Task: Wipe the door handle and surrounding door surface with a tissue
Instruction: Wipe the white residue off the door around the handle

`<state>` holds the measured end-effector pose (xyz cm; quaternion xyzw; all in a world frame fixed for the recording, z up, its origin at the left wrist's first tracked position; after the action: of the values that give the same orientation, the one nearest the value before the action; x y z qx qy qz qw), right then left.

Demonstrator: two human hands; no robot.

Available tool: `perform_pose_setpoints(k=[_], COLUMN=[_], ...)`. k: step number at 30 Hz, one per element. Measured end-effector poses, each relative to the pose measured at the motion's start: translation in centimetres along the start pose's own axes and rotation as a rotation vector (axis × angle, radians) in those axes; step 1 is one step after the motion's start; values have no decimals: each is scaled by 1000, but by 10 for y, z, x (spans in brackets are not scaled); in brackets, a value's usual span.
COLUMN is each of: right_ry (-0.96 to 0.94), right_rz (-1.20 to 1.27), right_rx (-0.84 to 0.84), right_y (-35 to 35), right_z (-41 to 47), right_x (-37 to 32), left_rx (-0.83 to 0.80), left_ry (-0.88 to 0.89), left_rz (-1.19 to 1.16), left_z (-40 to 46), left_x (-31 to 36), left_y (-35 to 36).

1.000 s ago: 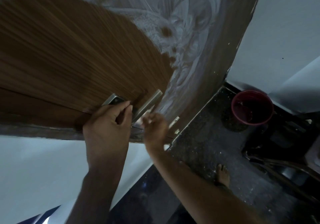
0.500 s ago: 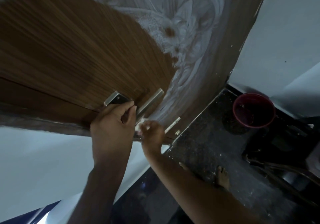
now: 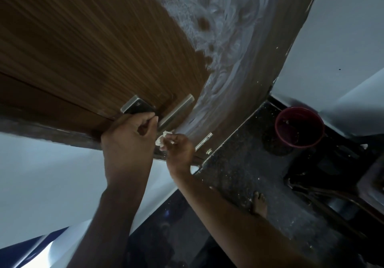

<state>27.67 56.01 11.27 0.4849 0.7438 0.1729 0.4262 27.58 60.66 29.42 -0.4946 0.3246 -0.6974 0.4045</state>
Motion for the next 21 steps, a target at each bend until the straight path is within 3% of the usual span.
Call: perform_pose_setpoints(k=[3,6,8,10,13,17,21], right_ry=[-95,-288,-234,-139,-166,11,92], right_rz=[-7,-369,-517,-398,-292,-1,74], right_rx=[126,241,224,104,-16,76,202], right_y=[-6,-13,-10,0,12,-1,-10], right_z=[12,38,30,8,-13,10,24], right_x=[-21,-38,-24,8,41,9,11], left_rx=[-11,-5,9,16,23,46,66], left_ry=[-24,-35,-41,-59,-71,-106,-99], left_rz=[13,20,8,-7,-36,-33,-36], left_z=[1,1,0,-1,-5,-14,-19], left_x=[-1,-4,-7,-8,-8,-11,-11], left_y=[-2,-6,-8,-9,-10,-12,-11])
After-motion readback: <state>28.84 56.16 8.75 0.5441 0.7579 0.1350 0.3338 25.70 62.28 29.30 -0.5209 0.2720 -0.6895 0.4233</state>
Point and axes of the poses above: each hand's wrist, its own z-axis towards the middle knuckle, its own y-axis out of the palm, x = y × z, the point moved 3 cm from there along z, towards the middle knuckle, and after that the axes turned 2 degrees about -z, right-handed, at the moved point
